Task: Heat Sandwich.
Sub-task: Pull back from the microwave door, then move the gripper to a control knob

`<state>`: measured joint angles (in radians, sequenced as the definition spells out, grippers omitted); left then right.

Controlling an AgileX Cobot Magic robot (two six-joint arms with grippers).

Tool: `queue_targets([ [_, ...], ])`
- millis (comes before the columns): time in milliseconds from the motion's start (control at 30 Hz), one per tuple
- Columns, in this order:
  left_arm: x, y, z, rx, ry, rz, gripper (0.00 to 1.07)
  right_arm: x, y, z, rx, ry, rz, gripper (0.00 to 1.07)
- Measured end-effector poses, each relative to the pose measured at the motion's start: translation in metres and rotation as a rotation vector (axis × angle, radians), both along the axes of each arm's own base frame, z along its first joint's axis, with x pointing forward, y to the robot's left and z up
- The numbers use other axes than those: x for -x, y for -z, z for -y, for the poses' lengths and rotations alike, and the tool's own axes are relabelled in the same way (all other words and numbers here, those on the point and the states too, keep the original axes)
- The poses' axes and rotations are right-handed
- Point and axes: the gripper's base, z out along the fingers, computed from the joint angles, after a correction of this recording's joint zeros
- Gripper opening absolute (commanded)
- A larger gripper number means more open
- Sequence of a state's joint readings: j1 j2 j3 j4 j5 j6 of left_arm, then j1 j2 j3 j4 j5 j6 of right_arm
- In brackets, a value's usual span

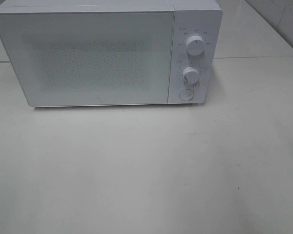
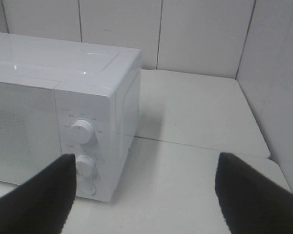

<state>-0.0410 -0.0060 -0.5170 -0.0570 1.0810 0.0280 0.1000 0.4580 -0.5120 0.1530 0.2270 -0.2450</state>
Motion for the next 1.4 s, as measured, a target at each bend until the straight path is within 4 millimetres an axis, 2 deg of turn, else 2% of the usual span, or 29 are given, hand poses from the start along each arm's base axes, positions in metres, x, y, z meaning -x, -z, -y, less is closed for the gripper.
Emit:
queue_targets([
  [267, 0.000, 0.000, 0.000, 0.000, 0.000, 0.000, 0.62, -0.028, 0.003, -0.017, 0.013, -0.105, 0.013, 0.76],
  [367, 0.000, 0.000, 0.000, 0.000, 0.000, 0.000, 0.62, -0.045, 0.008, -0.028, 0.018, -0.148, 0.003, 0.76],
  [533, 0.000, 0.000, 0.000, 0.000, 0.000, 0.000, 0.62, -0.061, 0.014, -0.040, 0.020, -0.184, 0.009, 0.76],
  [633, 0.000, 0.000, 0.000, 0.000, 0.000, 0.000, 0.62, -0.077, 0.022, -0.055, 0.021, -0.222, 0.024, 0.76],
  [833, 0.000, 0.000, 0.000, 0.000, 0.000, 0.000, 0.62, -0.094, 0.031, -0.074, 0.014, -0.263, 0.072, 0.76],
  [967, 0.000, 0.000, 0.000, 0.000, 0.000, 0.000, 0.62, -0.109, 0.043, -0.095, -0.013, -0.298, 0.123, 0.76],
  [1000, 0.000, 0.000, 0.000, 0.000, 0.000, 0.000, 0.62, -0.109, 0.043, -0.095, -0.013, -0.298, 0.123, 0.76],
  [1133, 0.000, 0.000, 0.000, 0.000, 0.000, 0.000, 0.62, -0.122, 0.065, -0.118, -0.060, -0.330, 0.119, 0.76],
  [1300, 0.000, 0.000, 0.000, 0.000, 0.000, 0.000, 0.62, -0.128, 0.078, -0.128, -0.061, -0.342, 0.121, 0.76],
  [1400, 0.000, 0.000, 0.000, 0.000, 0.000, 0.000, 0.62, -0.135, 0.096, -0.139, -0.055, -0.354, 0.131, 0.76],
])
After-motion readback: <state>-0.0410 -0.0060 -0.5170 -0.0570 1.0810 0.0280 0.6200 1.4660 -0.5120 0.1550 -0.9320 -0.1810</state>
